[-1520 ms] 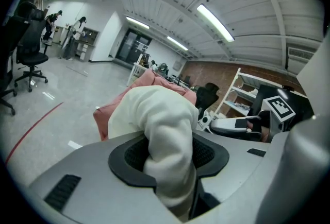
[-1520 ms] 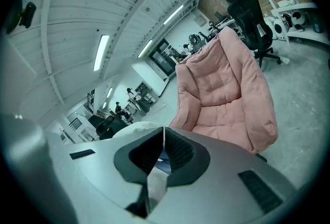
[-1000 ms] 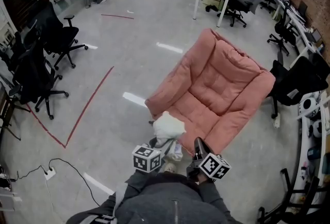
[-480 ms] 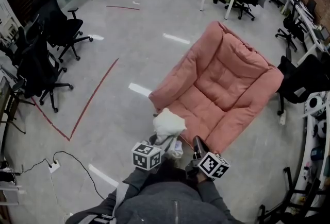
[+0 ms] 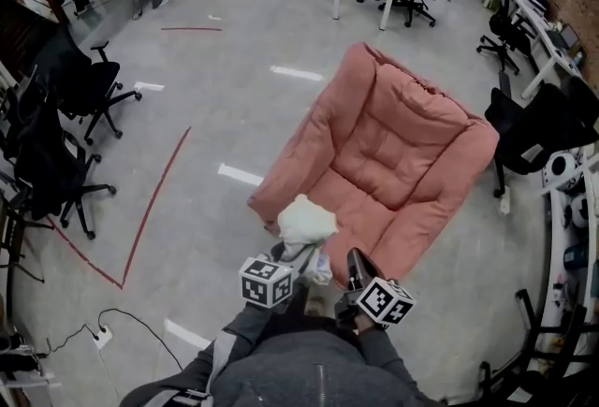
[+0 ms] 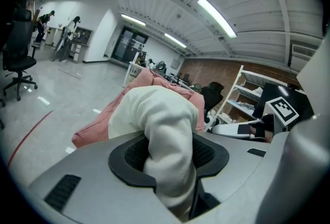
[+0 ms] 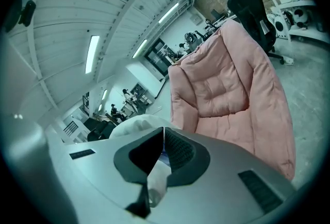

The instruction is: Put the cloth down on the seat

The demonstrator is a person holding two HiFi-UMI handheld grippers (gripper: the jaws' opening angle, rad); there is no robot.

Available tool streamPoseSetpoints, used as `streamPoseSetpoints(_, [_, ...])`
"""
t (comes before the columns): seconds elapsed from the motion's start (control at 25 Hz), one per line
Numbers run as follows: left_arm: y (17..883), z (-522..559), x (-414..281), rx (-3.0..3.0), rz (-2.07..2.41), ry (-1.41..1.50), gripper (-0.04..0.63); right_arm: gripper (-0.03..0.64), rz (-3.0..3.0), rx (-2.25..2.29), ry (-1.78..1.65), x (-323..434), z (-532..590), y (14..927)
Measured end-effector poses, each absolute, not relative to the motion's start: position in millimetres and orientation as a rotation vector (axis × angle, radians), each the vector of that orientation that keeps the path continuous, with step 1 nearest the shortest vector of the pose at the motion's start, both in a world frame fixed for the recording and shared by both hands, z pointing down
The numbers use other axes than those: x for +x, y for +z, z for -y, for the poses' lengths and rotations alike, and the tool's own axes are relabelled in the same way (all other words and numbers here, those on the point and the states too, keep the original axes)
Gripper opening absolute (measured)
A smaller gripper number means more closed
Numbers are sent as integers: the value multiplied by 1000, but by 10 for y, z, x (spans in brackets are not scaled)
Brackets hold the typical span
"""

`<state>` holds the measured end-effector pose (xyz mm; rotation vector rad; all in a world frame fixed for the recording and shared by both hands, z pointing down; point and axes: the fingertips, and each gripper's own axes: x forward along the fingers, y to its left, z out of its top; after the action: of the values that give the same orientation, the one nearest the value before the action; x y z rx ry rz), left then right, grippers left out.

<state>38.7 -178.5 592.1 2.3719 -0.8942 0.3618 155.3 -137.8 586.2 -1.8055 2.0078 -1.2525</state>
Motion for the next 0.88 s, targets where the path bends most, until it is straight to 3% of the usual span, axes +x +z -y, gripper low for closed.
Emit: streamPoseSetpoints(0.88, [5679, 3975, 1152, 2478, 679, 386, 172, 12, -1810, -1947, -1199, 2156, 3322, 5714])
